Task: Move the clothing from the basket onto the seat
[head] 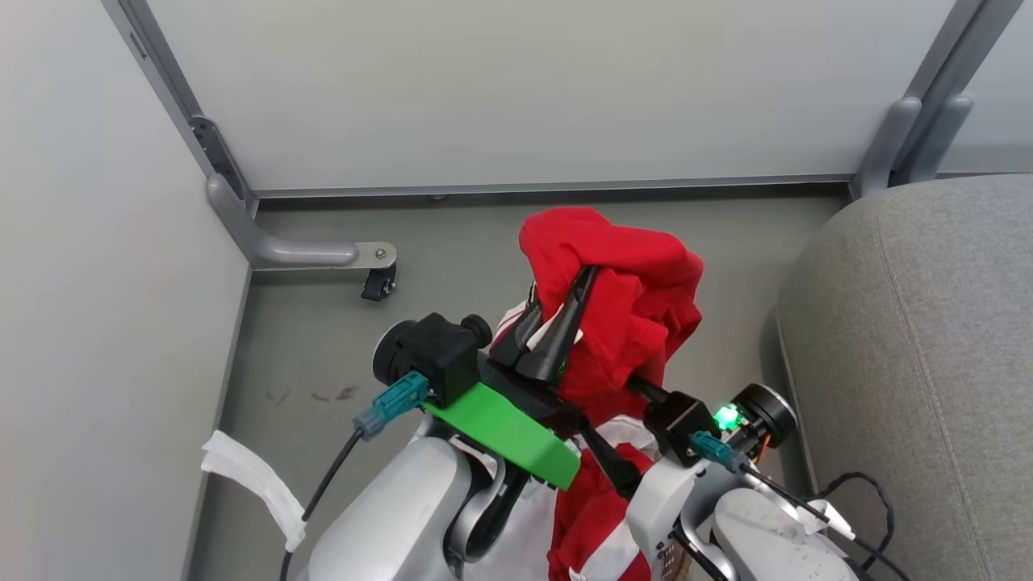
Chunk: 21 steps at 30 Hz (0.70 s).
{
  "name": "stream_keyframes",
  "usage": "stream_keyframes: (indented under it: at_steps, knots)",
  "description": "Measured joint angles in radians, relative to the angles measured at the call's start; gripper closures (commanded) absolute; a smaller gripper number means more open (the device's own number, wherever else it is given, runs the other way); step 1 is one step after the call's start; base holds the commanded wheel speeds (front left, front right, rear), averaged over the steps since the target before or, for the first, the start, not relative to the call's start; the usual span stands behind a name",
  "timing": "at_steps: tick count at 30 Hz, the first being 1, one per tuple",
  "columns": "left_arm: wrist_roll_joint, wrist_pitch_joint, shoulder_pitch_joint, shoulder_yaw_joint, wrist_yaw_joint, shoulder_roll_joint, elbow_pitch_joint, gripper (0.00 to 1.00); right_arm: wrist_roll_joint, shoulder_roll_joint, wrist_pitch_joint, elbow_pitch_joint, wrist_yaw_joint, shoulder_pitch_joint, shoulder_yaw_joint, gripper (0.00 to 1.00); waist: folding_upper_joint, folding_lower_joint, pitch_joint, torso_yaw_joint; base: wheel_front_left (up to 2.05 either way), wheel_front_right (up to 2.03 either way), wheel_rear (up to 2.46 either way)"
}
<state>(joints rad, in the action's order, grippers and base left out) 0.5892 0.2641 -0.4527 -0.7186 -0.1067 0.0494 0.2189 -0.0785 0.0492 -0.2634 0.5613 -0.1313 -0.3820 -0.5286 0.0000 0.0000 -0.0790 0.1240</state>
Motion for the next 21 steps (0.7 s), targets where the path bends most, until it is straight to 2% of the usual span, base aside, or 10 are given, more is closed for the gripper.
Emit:
stream_keyframes:
  at_steps: [2, 3, 21]
  knots:
    - [0.0, 0.0, 0.0, 0.0, 0.0, 0.0, 0.001, 1.0, -0.006, 0.0, 0.0, 0.013, 0.0, 0.0, 0.01, 0.97, 0.0, 0.0, 0.0, 0.0, 0.0, 0.0, 0.0]
    - [0.002, 0.0, 0.0, 0.0, 0.0, 0.0, 0.001, 1.0, -0.009, 0.0, 0.0, 0.023, 0.0, 0.0, 0.01, 1.0, 0.0, 0.0, 0.0, 0.0, 0.0, 0.0, 0.0]
    - [0.006, 0.0, 0.001, 0.024, 0.002, 0.0, 0.017, 1.0, -0.045, -0.001, -0.001, 0.084, 0.0, 0.006, 0.028, 1.0, 0.0, 0.0, 0.005, -0.024, 0.0, 0.0, 0.0]
